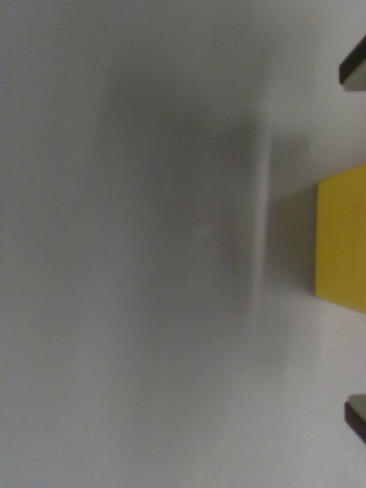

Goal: Pick yellow cube

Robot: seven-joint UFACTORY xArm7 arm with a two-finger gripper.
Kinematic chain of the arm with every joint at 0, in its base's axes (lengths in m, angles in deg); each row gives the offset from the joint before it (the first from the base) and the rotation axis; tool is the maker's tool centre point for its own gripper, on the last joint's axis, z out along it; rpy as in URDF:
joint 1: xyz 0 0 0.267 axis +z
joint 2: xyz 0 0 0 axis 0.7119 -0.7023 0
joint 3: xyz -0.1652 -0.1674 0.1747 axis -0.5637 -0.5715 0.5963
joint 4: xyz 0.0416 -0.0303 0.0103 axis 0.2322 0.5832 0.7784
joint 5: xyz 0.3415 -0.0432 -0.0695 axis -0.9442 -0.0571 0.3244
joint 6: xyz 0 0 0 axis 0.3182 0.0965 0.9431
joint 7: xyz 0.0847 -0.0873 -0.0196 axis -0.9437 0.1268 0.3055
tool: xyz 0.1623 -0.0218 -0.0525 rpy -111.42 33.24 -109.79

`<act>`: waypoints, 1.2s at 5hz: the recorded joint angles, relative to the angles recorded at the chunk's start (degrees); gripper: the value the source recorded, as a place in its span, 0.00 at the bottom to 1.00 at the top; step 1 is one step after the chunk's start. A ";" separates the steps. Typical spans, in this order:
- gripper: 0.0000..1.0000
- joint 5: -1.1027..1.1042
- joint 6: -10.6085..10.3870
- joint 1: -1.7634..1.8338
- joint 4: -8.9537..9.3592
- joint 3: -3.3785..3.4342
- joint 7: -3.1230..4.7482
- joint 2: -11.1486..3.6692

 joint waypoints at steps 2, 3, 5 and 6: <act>0.00 0.01 -1.35 0.06 1.32 -0.04 -0.06 -0.30; 0.00 0.01 -1.35 0.06 1.32 -0.04 -0.06 -0.30; 0.00 0.01 -2.42 0.10 2.36 -0.07 -0.10 -0.54; 0.00 0.02 -3.18 0.14 3.10 -0.09 -0.13 -0.71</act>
